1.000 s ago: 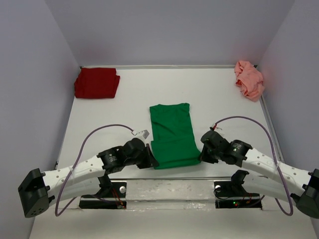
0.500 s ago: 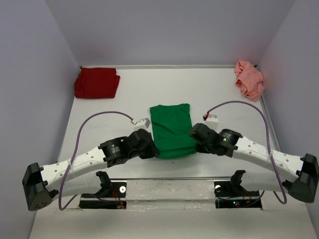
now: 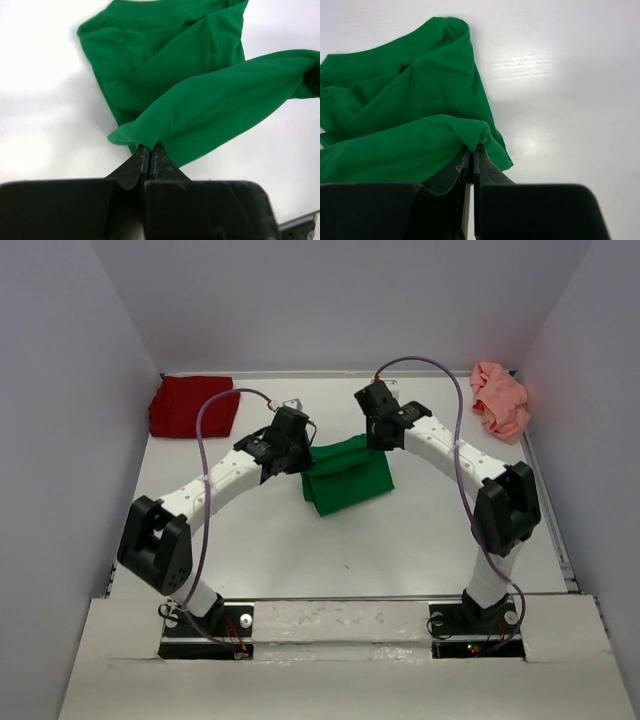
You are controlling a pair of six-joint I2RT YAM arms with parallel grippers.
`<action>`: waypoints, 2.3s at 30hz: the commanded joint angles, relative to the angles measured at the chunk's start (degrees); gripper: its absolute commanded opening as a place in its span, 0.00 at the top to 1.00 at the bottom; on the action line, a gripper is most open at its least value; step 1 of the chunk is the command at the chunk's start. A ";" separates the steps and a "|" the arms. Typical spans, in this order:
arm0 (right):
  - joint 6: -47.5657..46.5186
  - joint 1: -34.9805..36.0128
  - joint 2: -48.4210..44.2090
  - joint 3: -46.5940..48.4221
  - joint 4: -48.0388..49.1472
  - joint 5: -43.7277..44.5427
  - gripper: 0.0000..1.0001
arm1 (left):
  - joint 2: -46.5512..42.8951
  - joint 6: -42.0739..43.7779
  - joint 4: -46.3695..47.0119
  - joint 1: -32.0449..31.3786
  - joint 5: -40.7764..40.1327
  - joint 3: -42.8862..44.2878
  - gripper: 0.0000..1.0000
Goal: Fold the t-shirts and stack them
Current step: Fold the tshirt
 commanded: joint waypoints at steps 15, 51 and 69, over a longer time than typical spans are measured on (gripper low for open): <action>-19.55 -9.10 28.69 32.00 -1.05 -23.51 1.00 | 26.19 9.40 -1.92 6.96 8.97 26.11 1.00; -31.33 -10.77 36.00 41.78 1.14 -33.54 0.96 | 14.77 3.42 4.32 7.84 0.37 5.29 1.00; -32.93 -12.36 35.83 44.25 2.63 -36.97 0.41 | 12.66 -3.35 3.01 8.63 -12.81 3.79 0.41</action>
